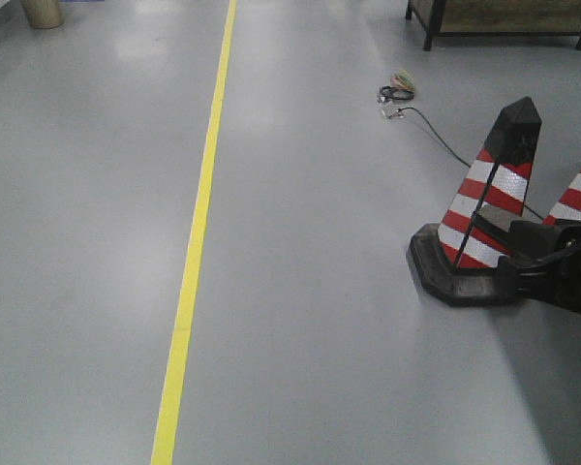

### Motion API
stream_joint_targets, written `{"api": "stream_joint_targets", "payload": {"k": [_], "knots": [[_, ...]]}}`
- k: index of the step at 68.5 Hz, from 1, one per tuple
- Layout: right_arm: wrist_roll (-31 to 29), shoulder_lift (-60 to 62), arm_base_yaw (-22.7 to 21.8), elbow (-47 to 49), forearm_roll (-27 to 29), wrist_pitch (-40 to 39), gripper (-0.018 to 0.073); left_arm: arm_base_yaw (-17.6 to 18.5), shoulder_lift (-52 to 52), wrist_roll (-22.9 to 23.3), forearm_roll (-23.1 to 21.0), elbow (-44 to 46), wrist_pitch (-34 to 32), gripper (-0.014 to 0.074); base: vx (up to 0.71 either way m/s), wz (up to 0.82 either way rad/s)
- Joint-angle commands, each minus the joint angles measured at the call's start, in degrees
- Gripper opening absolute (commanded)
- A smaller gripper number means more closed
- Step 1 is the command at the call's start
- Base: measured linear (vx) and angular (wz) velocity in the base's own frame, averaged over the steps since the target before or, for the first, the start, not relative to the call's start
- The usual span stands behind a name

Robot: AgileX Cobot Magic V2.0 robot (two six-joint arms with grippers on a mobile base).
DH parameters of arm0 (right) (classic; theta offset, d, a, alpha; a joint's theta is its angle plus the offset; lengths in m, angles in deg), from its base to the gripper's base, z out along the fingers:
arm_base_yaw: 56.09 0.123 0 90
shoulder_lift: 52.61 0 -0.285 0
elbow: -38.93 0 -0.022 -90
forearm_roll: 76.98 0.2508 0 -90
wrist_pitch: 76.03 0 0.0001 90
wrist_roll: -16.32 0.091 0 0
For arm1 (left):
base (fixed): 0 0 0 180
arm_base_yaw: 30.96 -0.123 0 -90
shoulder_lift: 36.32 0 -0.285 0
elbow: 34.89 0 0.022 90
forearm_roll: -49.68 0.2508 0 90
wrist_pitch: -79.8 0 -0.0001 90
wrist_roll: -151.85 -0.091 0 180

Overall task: Move and align brake pads A on conveyor
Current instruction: 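Drive along the yellow floor line holding both pads, then turn past the traffic cones toward the dark grey conveyor belt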

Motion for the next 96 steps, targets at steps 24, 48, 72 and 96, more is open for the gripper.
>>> {"api": "stream_joint_targets", "payload": {"k": [24, 48, 72, 96], "knots": [[-0.07, 0.71, -0.13, 1.75, -2.38, -3.95, 0.0049, 0.34, 0.33, 0.2, 0.88, 1.56, -4.68, 0.0118, 0.49, -0.15], [-0.07, 0.71, -0.13, 1.75, -2.38, -3.95, 0.0049, 0.34, 0.33, 0.2, 0.88, 1.56, -4.68, 0.0118, 0.46, -0.32], [-0.07, 0.71, -0.13, 1.75, -2.38, -3.95, 0.0049, 0.34, 0.33, 0.2, 0.88, 1.56, -4.68, 0.0118, 0.45, -0.36], [-0.07, 0.71, -0.13, 1.75, -2.38, -3.95, 0.0049, 0.34, 0.33, 0.2, 0.88, 1.56, -4.68, 0.0118, 0.41, -0.39]]}}
